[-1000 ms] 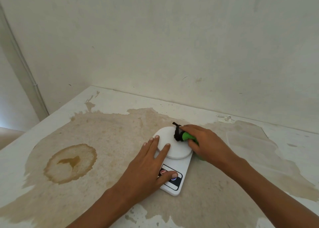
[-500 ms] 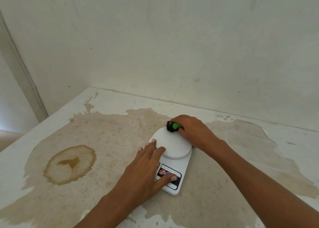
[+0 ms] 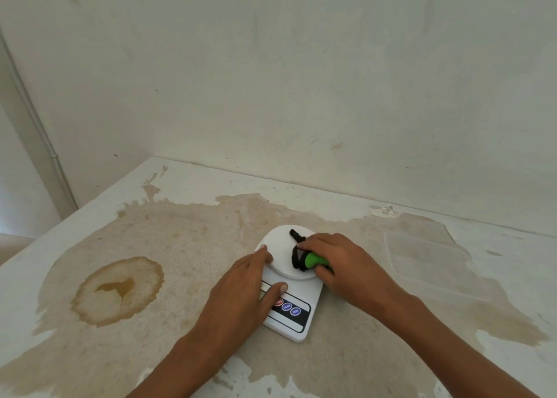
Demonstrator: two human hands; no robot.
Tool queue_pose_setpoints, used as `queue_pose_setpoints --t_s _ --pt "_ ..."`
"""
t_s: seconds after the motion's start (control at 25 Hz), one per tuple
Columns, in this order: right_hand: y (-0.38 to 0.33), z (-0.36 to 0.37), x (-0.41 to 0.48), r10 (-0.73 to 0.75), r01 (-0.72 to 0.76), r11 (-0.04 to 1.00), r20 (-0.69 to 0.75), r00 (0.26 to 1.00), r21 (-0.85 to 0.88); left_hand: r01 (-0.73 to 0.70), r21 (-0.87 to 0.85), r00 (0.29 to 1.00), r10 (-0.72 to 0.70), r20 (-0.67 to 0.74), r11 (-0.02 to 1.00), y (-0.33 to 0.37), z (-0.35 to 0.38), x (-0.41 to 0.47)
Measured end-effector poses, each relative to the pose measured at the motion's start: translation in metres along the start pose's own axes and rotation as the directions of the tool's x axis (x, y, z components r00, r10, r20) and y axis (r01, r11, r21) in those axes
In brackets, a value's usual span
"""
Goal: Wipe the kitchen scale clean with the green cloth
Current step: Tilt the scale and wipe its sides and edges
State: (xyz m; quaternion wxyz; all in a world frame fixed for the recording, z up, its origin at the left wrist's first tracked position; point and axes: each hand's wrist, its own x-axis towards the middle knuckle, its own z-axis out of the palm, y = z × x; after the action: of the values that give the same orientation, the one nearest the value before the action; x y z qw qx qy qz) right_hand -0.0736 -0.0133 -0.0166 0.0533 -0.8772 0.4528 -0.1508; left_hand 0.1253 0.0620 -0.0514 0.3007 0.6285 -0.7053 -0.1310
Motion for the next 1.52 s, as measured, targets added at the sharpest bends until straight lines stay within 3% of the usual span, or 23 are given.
queue_pose_setpoints --t_s 0.16,0.36,0.56,0.68,0.96,1.12,1.36,1.52 --pt "0.003 0.001 -0.006 0.086 -0.084 0.996 -0.069 0.994 0.039 0.066 0.040 0.997 -0.064 -0.043 0.997 0.004 0.007 0.006" --pt "-0.007 0.001 -0.020 -0.058 0.056 0.996 0.031 0.998 0.063 0.100 0.048 0.994 -0.098 -0.043 0.994 0.003 0.005 0.011" --pt "0.013 -0.003 -0.029 0.171 -0.157 0.981 -0.130 0.977 0.111 0.095 0.022 0.995 -0.095 -0.021 0.995 0.004 0.001 0.010" --pt "0.014 -0.001 -0.037 0.210 -0.186 0.971 -0.167 0.963 0.151 0.085 0.025 0.996 -0.084 -0.037 0.996 0.019 0.007 0.006" --pt "0.017 -0.007 -0.038 0.259 -0.265 0.964 -0.125 0.958 -0.031 0.168 0.251 0.985 -0.153 -0.076 0.953 0.025 0.031 0.039" --pt "0.023 -0.006 -0.024 0.324 -0.339 0.933 -0.131 0.937 -0.122 0.154 0.300 0.988 -0.151 -0.033 0.942 0.025 0.026 0.053" --pt "0.022 0.002 -0.022 0.322 -0.330 0.938 -0.085 0.943 -0.109 0.028 0.027 0.995 -0.031 0.094 0.999 -0.002 -0.003 0.063" --pt "0.013 0.003 -0.024 0.306 -0.308 0.949 -0.029 0.951 -0.074 -0.064 -0.126 0.950 0.100 0.297 0.990 -0.021 -0.029 0.064"
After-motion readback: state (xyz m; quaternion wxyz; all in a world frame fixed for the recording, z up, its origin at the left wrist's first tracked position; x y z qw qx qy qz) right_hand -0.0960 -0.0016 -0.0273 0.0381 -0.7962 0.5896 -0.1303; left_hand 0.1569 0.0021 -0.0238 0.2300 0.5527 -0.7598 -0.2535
